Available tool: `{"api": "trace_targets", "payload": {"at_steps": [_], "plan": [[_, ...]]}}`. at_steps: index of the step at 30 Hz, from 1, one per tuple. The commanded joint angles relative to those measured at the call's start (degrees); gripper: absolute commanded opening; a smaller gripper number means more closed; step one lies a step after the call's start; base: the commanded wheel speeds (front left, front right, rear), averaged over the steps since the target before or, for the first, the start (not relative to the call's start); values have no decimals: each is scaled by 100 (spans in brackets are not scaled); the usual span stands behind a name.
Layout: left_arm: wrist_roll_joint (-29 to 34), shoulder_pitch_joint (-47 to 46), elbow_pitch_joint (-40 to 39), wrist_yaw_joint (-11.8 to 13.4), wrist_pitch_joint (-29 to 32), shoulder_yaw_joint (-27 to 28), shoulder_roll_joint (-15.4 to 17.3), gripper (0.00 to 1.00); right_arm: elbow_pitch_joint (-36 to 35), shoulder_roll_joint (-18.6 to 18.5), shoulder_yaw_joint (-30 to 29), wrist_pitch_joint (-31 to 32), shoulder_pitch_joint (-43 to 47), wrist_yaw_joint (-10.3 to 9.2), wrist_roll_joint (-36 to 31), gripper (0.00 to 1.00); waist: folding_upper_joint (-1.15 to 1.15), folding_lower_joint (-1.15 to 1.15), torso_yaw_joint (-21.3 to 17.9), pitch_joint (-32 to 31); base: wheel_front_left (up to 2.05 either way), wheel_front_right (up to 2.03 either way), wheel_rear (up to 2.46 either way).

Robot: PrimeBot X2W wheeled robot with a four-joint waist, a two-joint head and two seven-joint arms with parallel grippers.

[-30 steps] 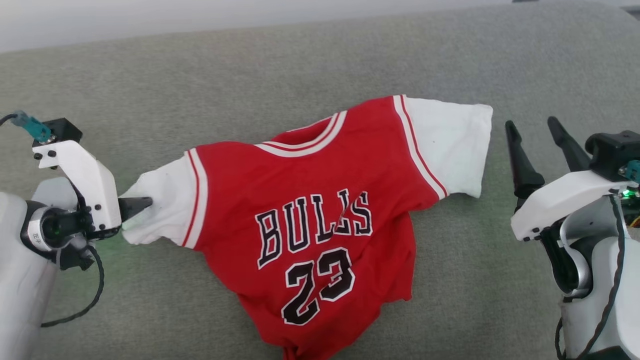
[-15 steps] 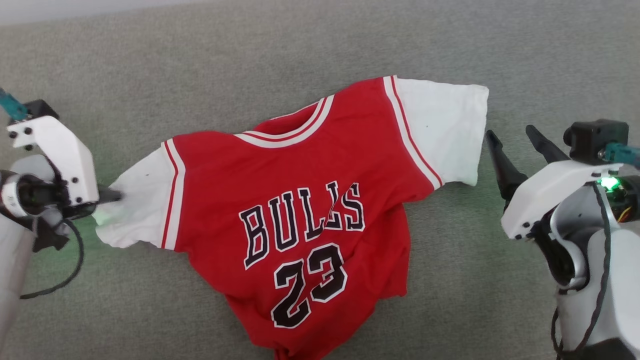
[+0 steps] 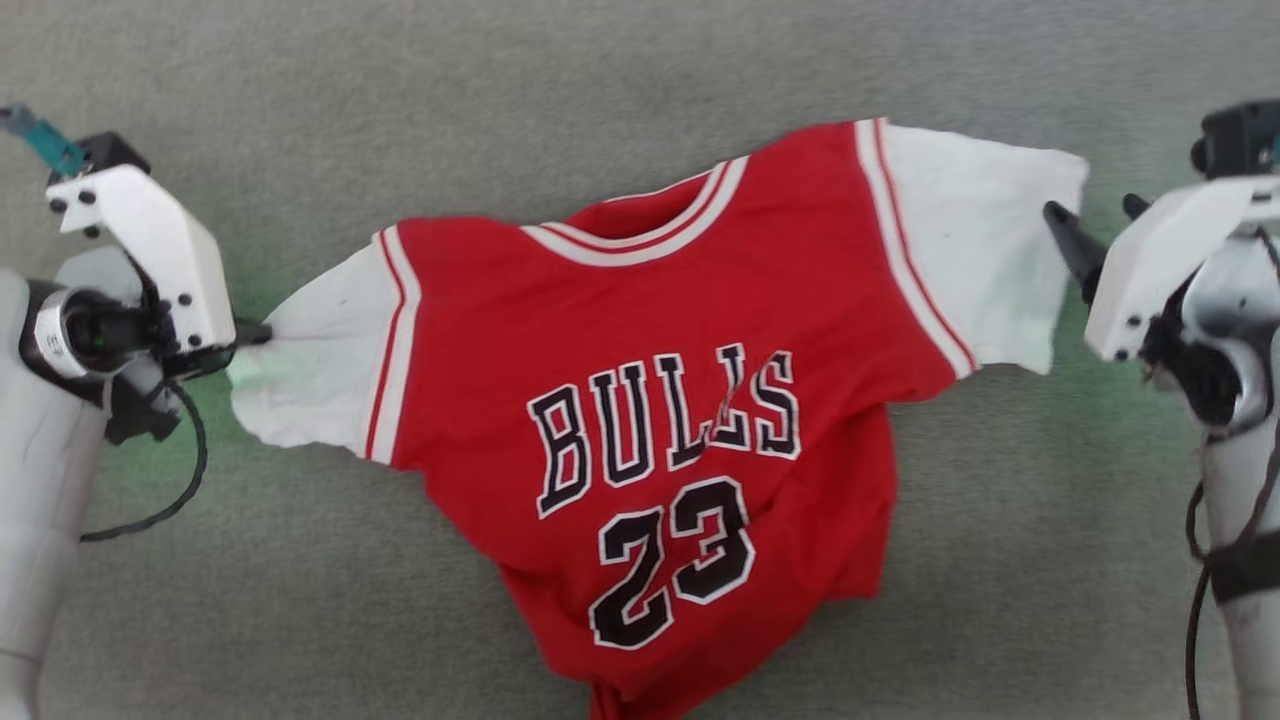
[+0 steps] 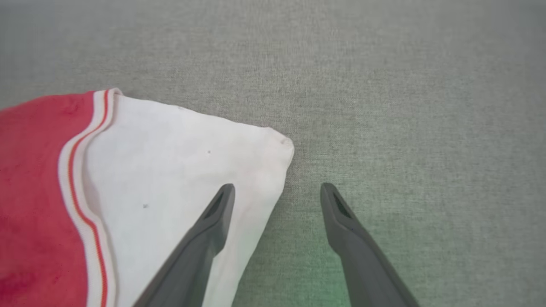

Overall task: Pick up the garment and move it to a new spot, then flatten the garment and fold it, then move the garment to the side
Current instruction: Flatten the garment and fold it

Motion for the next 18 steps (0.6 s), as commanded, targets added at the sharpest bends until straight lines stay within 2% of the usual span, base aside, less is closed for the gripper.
{"api": "trace_targets", "payload": {"at_steps": [1, 7, 8, 9, 14, 18], "plan": [[-18, 73, 124, -23, -178, -123, -343, 0, 277, -5, 27, 168, -231, -1, 72, 100, -1, 0, 130, 127, 0, 0, 0], [-14, -150, 226, -73, -296, -130, -469, 0, 1431, 69, 332, 1244, -693, 2, 474, 98, -1, 0, 279, 259, 0, 0, 0], [-16, -176, 250, -82, -314, -131, -485, 0, 1570, 59, 455, 1456, -731, 6, 520, 38, -1, 0, 292, 266, 0, 0, 0], [-14, -201, 270, -100, -324, -137, -497, 0, 1677, 18, 575, 1617, -760, 6, 565, 0, -1, 0, 308, 275, 0, 0, 0], [2, -323, 351, -117, -389, -119, -456, 0, 1787, -173, 642, 1702, -1031, -1, 730, 0, -1, 0, 341, 256, 0, 0, 0], [54, -434, 347, -183, -439, -123, -416, 0, 1540, -248, 752, 1608, -1242, 1, 941, 0, -1, 0, 356, 100, 0, 0, 0]]}}
